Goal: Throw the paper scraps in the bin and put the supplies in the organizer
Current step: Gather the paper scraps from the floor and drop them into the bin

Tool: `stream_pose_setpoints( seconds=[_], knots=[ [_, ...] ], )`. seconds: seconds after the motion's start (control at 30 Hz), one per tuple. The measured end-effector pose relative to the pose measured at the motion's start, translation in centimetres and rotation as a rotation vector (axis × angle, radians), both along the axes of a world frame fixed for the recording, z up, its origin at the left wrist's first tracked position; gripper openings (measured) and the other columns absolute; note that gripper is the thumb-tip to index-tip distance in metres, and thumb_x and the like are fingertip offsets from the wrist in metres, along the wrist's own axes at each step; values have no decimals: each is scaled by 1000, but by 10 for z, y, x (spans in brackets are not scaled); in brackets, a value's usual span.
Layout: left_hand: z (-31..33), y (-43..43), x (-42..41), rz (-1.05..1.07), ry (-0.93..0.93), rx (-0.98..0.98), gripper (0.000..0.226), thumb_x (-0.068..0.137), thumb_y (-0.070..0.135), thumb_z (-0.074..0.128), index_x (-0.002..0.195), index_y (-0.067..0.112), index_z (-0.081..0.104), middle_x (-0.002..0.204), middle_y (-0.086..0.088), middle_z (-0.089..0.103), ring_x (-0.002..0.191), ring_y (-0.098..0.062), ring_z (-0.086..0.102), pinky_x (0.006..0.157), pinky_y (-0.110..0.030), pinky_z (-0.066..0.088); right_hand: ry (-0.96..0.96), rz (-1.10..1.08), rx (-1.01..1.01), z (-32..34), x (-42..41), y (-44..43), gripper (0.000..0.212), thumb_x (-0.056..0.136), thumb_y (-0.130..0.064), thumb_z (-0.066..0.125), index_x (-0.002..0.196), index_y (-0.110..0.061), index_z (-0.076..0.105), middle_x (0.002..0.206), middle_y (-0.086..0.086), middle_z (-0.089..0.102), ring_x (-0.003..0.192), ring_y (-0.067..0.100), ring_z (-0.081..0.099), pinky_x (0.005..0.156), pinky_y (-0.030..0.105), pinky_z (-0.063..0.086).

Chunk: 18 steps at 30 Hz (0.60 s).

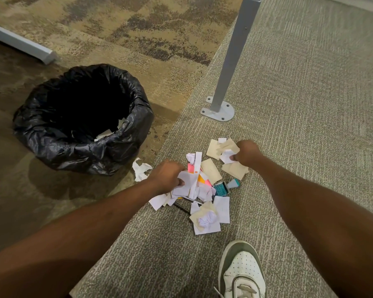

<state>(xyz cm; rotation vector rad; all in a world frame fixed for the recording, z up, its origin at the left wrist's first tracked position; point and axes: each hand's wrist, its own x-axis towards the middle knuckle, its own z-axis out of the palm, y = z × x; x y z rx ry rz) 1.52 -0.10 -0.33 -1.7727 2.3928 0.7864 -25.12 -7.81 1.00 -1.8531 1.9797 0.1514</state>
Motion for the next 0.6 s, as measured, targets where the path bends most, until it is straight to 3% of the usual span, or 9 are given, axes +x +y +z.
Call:
stream_pose_setpoints(
  seconds=[0.1,0.17,0.27,0.47,0.53,0.6],
  knots=[
    [6,1,2,51,30,27,30,81,25,70,104,10,57,106,-14,64,100,-35,58,70,-36,44,-75,-28,29,6,1,-5,42,76,-22,76,109,1,63,111,19,64,104,34,59,82,34,46],
    [10,1,3,100,62,64,38,82,23,71,114,10,57,112,-16,64,105,-35,58,77,-40,49,-127,-38,30,12,3,-12,39,74,-20,77,103,2,63,108,20,64,101,34,59,74,31,43],
    [16,-1,8,216,181,113,52,81,20,73,128,6,53,125,-18,59,115,-34,54,86,-35,44,-212,-59,24,20,11,-20,35,73,-18,78,99,1,64,103,20,64,96,32,61,70,29,42],
    [30,-1,31,411,408,260,35,85,12,69,116,-1,59,106,-19,64,94,-26,58,72,-30,40,-302,-25,-1,17,36,-21,39,74,-14,76,108,0,63,108,20,64,95,30,60,73,29,43],
    [33,-1,38,423,395,286,26,86,13,67,106,-2,59,101,-20,64,88,-25,57,72,-33,42,-258,13,3,11,40,-20,42,77,-16,73,114,0,60,116,20,61,106,33,58,82,33,45],
    [34,0,44,410,279,246,31,86,19,68,108,0,57,109,-19,62,97,-29,57,77,-36,45,-199,29,7,5,43,-19,43,81,-18,69,117,0,56,121,21,58,112,35,54,89,37,43]
  ],
)
